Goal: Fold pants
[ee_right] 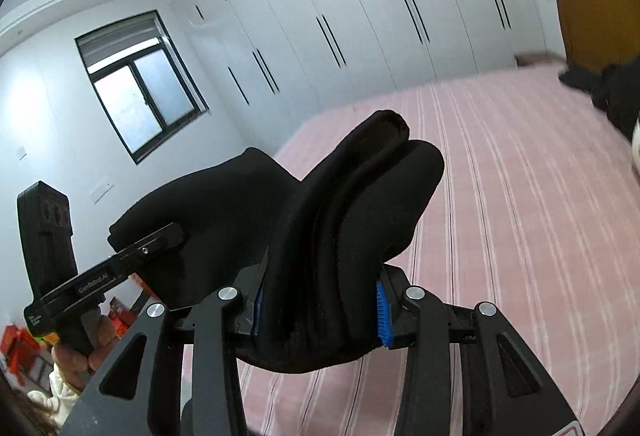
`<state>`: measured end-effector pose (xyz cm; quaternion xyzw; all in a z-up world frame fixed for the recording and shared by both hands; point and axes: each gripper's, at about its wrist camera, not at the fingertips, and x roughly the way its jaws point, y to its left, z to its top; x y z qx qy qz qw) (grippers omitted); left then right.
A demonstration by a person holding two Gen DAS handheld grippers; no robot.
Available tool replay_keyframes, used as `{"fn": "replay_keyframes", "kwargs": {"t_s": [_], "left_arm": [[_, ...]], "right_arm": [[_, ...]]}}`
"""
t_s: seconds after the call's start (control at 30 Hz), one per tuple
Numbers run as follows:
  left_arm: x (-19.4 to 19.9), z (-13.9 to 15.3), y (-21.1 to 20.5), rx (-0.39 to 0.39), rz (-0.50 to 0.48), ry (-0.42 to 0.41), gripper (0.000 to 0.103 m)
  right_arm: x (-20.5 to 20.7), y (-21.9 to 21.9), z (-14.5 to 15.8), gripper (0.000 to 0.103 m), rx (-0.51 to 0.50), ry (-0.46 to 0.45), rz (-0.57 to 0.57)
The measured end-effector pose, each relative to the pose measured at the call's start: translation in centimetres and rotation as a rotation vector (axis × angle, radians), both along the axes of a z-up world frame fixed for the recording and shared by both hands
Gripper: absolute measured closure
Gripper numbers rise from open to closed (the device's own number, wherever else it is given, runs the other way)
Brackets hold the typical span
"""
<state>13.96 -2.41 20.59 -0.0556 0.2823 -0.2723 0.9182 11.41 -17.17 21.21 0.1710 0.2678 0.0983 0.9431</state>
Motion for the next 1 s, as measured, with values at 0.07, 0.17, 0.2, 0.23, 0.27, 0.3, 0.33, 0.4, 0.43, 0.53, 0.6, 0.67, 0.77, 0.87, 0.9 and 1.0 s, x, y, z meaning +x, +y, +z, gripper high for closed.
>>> {"fn": "replay_keyframes", "kwargs": {"t_s": [0.07, 0.17, 0.2, 0.23, 0.27, 0.3, 0.33, 0.4, 0.43, 0.53, 0.6, 0.67, 0.77, 0.87, 0.9, 1.0], "left_arm": [[1.5, 0.6, -0.5, 0.000, 0.007, -0.032, 0.074], [3.8, 1.2, -1.1, -0.005, 0.020, -0.069, 0.074], [4.9, 1.2, -1.4, -0.001, 0.028, -0.085, 0.074], [5.6, 1.2, -1.5, 0.000, 0.035, -0.093, 0.073], [6.6, 1.2, -1.8, 0.001, 0.043, -0.096, 0.073], [7.8, 1.0, -2.0, -0.001, 0.048, -0.098, 0.073], [8.7, 0.7, -2.2, -0.003, 0.057, -0.102, 0.073], [10.6, 0.3, -2.6, -0.002, 0.067, -0.114, 0.073], [11.4, 0.1, -2.9, 0.003, 0.072, -0.117, 0.073], [14.5, -1.1, -3.7, 0.010, 0.083, -0.120, 0.073], [16.4, -1.7, -4.2, 0.016, 0.084, -0.117, 0.073], [18.8, -2.8, -4.9, 0.032, 0.087, -0.114, 0.073], [21.6, -4.4, -5.7, 0.041, 0.086, -0.102, 0.073], [24.2, -6.7, -6.3, 0.052, 0.087, -0.089, 0.073], [24.7, -7.4, -6.2, 0.056, 0.088, -0.086, 0.073], [27.1, -10.8, -6.5, 0.061, 0.090, -0.064, 0.073]], "right_arm": [[1.7, -0.3, 0.7, 0.064, -0.012, -0.030, -0.002], [4.5, -1.0, 1.0, 0.064, -0.013, -0.061, -0.006], [5.3, -1.1, 1.1, 0.064, -0.013, -0.068, -0.006], [6.3, -1.3, 1.1, 0.064, -0.015, -0.076, -0.006], [7.0, -1.6, 1.0, 0.064, -0.015, -0.080, -0.007], [8.2, -1.9, 0.9, 0.064, -0.015, -0.084, -0.005], [9.3, -2.2, 0.7, 0.064, -0.015, -0.089, -0.006], [11.2, -2.8, 0.3, 0.064, -0.012, -0.093, -0.005], [12.1, -3.1, 0.0, 0.064, -0.012, -0.094, -0.006], [15.3, -4.3, -1.2, 0.064, -0.001, -0.083, -0.011], [17.3, -5.0, -2.3, 0.064, 0.000, -0.076, -0.016], [19.0, -5.4, -3.2, 0.064, -0.001, -0.068, -0.023], [21.9, -6.5, -5.5, 0.064, 0.005, -0.045, -0.031], [24.1, -7.4, -7.6, 0.064, 0.019, -0.032, -0.036], [24.9, -7.8, -8.8, 0.064, 0.028, -0.025, -0.040], [26.9, -8.7, -12.1, 0.064, 0.040, -0.003, -0.045]]}}
